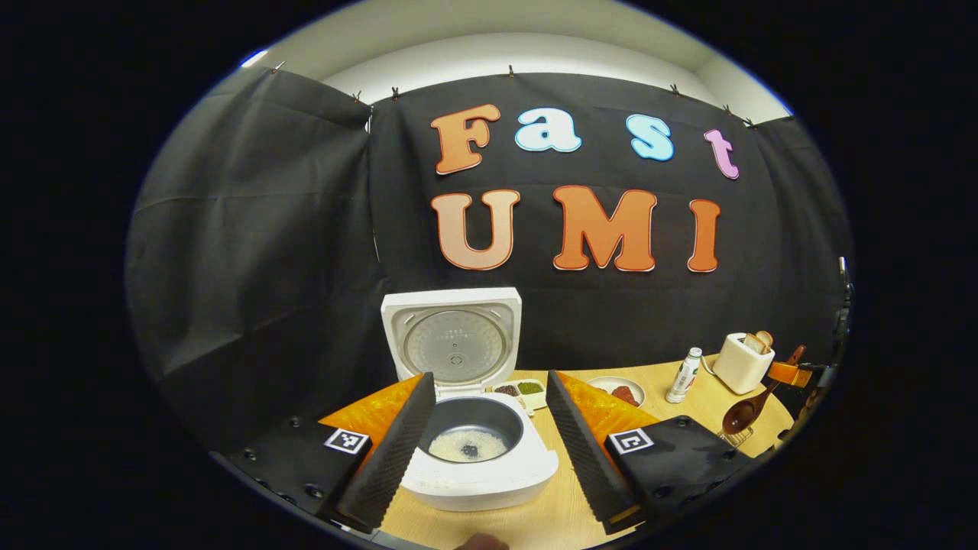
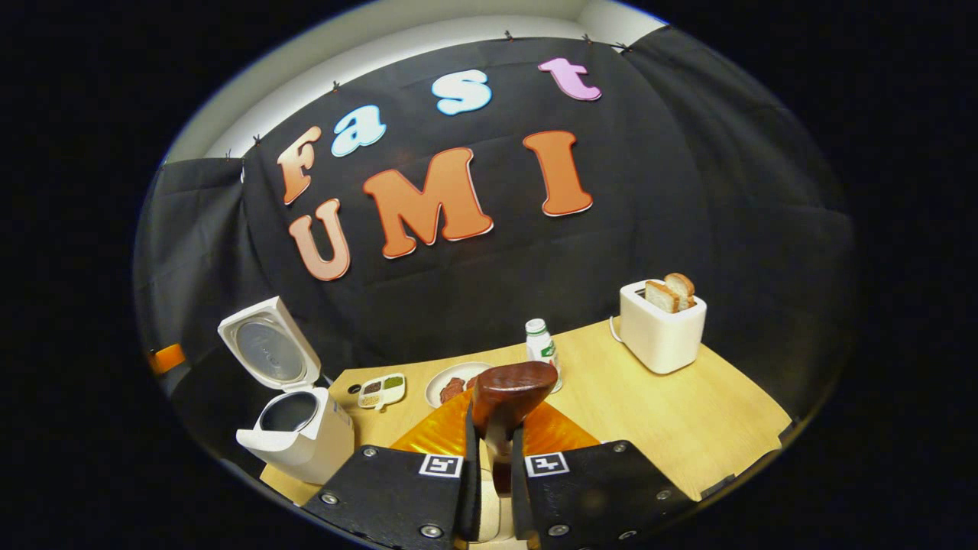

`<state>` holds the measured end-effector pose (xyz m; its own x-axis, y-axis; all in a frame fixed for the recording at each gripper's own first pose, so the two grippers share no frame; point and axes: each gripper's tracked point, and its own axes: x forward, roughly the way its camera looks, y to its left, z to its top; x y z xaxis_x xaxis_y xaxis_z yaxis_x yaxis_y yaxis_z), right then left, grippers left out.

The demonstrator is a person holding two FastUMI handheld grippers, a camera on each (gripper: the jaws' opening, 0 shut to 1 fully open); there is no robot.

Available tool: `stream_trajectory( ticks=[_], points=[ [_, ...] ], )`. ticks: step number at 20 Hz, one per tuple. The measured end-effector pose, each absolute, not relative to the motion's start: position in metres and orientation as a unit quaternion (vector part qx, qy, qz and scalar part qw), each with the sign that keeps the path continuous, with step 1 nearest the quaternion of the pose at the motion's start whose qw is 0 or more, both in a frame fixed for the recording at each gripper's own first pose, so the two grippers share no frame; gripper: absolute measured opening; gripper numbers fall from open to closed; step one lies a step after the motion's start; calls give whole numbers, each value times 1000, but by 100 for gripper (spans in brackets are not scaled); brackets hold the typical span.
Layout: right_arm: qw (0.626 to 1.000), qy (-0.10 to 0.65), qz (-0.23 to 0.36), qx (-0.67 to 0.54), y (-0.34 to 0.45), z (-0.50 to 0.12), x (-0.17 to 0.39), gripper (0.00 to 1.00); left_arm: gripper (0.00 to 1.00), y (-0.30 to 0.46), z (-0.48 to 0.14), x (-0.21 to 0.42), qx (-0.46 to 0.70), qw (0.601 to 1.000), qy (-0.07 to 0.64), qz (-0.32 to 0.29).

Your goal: Close the left gripper, press the button to open the rice cooker; take a wooden spoon from the chopstick holder with the right hand, scoop a spoonful of rice and pour it into the rice cooker, then put the wooden spoon back into the chopstick holder.

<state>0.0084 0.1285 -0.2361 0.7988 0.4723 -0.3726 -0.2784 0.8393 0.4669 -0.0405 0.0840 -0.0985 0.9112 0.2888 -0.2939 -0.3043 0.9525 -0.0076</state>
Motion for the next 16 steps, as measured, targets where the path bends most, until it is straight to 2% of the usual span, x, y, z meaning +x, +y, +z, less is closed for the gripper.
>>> stream_trajectory(
  ticks=[4,10,11,13,14,16],
  points=[
    [918,260,243,174,174,-243,-6,16,98,104,-101,-56,-26,974,148,170],
    [915,289,259,114,206,-288,-18,16,99,127,-108,-80,-13,966,160,204],
    [916,290,259,102,208,-295,-20,11,99,129,-108,-83,-12,965,161,209],
    [918,288,261,74,210,-306,-21,11,99,130,-108,-84,-10,963,163,214],
    [918,286,267,62,213,-309,-22,16,99,130,-109,-85,-9,962,163,217],
    [921,277,274,33,221,-317,-26,16,99,127,-109,-84,-7,961,165,219]
  ],
)
